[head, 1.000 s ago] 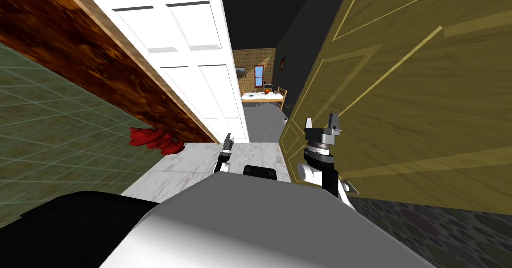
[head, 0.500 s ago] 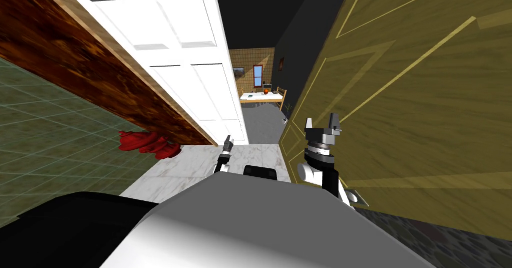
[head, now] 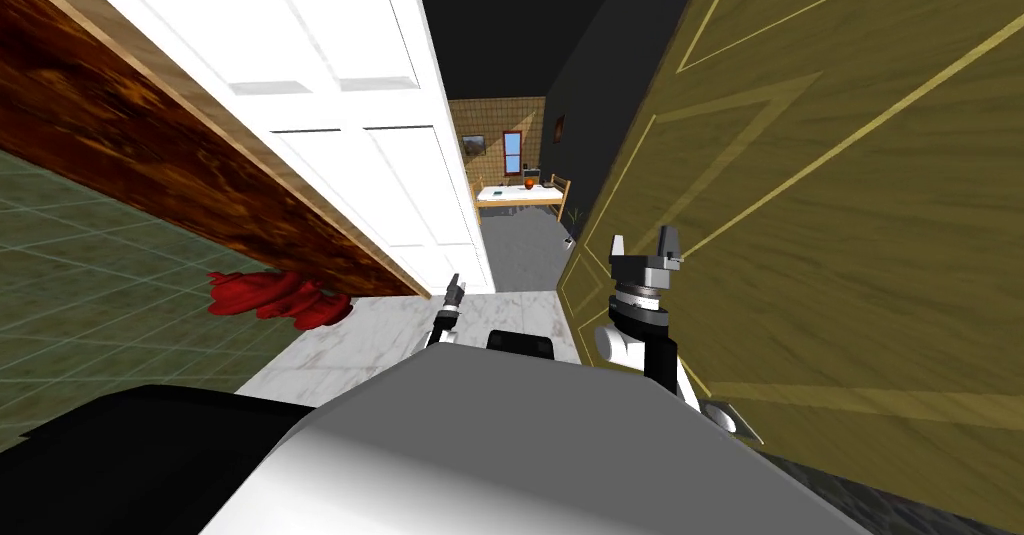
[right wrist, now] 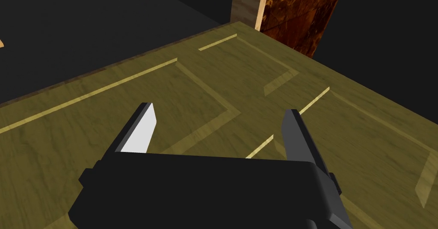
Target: Pull the door open
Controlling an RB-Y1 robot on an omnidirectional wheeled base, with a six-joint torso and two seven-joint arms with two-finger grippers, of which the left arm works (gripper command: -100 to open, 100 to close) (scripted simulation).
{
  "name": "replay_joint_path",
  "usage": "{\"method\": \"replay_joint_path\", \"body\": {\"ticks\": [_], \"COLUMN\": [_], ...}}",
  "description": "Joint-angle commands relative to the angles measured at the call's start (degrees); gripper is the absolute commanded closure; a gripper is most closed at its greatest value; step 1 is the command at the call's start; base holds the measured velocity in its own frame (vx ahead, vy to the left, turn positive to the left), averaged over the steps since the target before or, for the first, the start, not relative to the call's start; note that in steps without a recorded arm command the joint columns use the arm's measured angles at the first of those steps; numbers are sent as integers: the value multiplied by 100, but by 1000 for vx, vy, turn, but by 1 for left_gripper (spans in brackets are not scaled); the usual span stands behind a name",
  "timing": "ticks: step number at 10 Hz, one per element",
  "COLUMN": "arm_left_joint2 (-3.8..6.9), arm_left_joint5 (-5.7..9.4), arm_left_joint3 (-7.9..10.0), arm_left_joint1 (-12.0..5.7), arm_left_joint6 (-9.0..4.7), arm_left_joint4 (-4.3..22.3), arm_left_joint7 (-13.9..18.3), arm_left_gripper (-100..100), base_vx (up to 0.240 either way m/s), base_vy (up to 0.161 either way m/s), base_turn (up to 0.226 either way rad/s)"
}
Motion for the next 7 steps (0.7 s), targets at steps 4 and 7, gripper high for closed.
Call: {"method": "replay_joint_path", "body": {"ticks": [4,7], "arm_left_joint2": [73,118], "arm_left_joint5": [77,124], "arm_left_joint3": [70,115], "arm_left_joint1": [-90,-167], "arm_left_joint6": [-176,-293], "arm_left_joint4": [576,956], "arm_left_joint7": [90,143], "arm_left_gripper": [-100,-100], "base_vx": [166,149], "base_vy": [18,12], "base_turn": [-45,-33]}}
